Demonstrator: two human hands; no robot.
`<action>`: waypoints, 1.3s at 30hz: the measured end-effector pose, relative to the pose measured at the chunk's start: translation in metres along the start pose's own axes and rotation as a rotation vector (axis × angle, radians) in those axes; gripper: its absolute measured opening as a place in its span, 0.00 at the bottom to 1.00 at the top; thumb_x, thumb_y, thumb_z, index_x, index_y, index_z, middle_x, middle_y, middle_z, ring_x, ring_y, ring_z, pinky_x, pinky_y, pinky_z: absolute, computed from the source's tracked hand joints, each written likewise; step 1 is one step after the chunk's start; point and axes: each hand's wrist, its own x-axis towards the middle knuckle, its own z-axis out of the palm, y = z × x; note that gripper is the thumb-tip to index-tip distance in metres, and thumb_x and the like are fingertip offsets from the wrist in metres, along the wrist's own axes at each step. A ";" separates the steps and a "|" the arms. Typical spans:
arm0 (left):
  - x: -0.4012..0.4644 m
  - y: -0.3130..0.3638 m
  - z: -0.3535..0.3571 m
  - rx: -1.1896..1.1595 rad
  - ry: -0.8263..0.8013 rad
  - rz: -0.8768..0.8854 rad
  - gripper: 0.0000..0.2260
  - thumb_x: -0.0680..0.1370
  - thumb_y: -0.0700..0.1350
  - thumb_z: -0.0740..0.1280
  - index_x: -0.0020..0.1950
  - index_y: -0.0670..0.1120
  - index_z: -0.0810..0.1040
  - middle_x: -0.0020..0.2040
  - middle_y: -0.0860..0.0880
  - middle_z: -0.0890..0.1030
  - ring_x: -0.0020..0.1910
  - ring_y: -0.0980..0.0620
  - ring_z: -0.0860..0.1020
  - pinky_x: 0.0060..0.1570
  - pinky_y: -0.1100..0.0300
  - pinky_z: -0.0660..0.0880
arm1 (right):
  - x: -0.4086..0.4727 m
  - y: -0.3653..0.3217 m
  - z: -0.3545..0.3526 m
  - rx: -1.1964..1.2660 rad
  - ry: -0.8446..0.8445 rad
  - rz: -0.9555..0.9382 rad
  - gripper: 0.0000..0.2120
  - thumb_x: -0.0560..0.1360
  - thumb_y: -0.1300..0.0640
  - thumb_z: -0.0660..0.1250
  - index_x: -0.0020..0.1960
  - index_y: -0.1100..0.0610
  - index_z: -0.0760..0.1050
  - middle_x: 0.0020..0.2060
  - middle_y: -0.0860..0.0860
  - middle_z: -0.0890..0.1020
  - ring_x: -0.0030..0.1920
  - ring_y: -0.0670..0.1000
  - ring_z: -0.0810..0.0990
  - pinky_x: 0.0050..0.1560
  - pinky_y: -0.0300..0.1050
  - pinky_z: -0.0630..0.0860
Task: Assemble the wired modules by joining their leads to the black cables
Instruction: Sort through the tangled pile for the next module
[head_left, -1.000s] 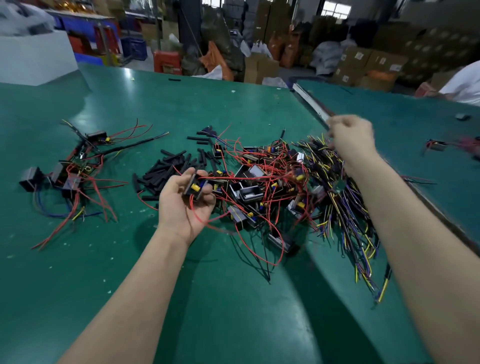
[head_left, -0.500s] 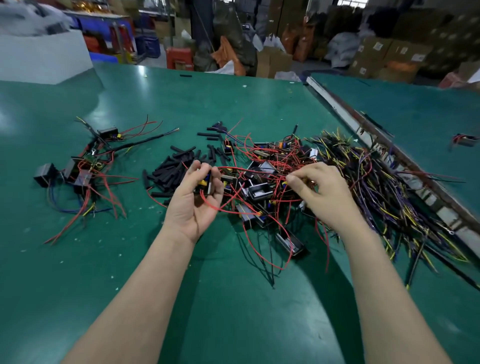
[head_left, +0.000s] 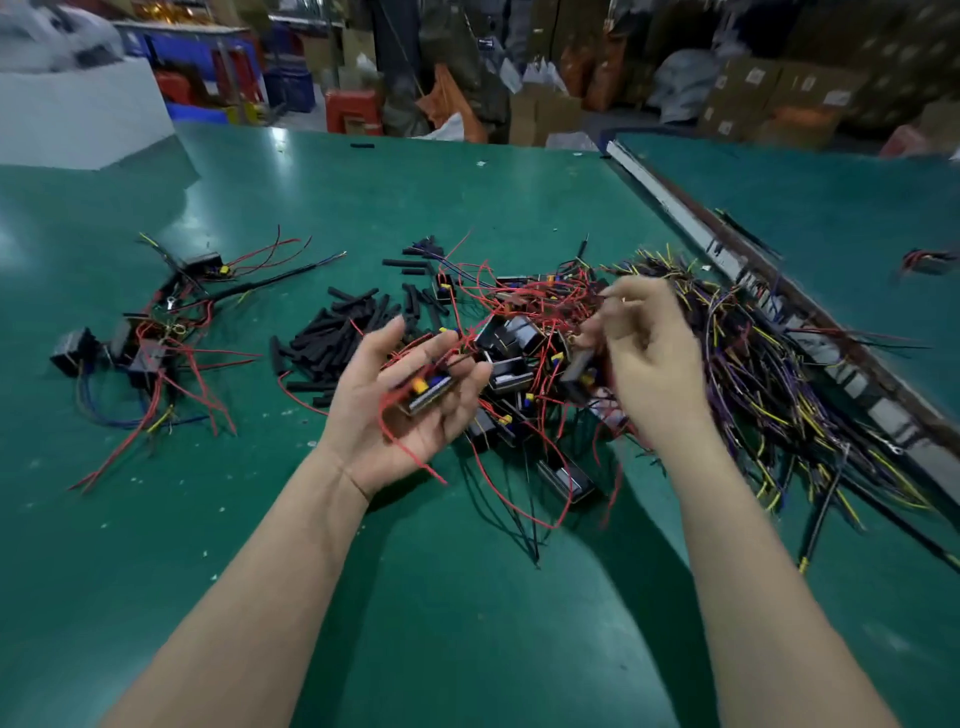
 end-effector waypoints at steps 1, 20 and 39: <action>-0.001 0.000 0.000 0.011 -0.031 -0.040 0.19 0.64 0.53 0.75 0.47 0.42 0.82 0.46 0.40 0.82 0.45 0.42 0.83 0.41 0.55 0.81 | -0.001 -0.001 0.003 0.036 -0.050 0.023 0.11 0.81 0.63 0.61 0.49 0.46 0.72 0.38 0.50 0.80 0.42 0.51 0.83 0.49 0.50 0.78; 0.010 -0.003 -0.010 0.218 0.073 0.238 0.13 0.74 0.44 0.63 0.52 0.57 0.83 0.48 0.54 0.82 0.31 0.62 0.74 0.36 0.67 0.73 | -0.004 0.016 0.006 -0.437 -0.187 0.023 0.16 0.75 0.43 0.67 0.61 0.46 0.76 0.56 0.48 0.73 0.59 0.50 0.67 0.59 0.49 0.65; 0.005 0.001 -0.003 0.143 0.106 0.230 0.08 0.73 0.49 0.65 0.42 0.52 0.84 0.32 0.54 0.69 0.28 0.58 0.66 0.33 0.65 0.66 | -0.012 0.013 0.032 -0.538 -0.318 0.122 0.27 0.75 0.51 0.65 0.72 0.44 0.64 0.51 0.41 0.75 0.61 0.48 0.60 0.52 0.45 0.51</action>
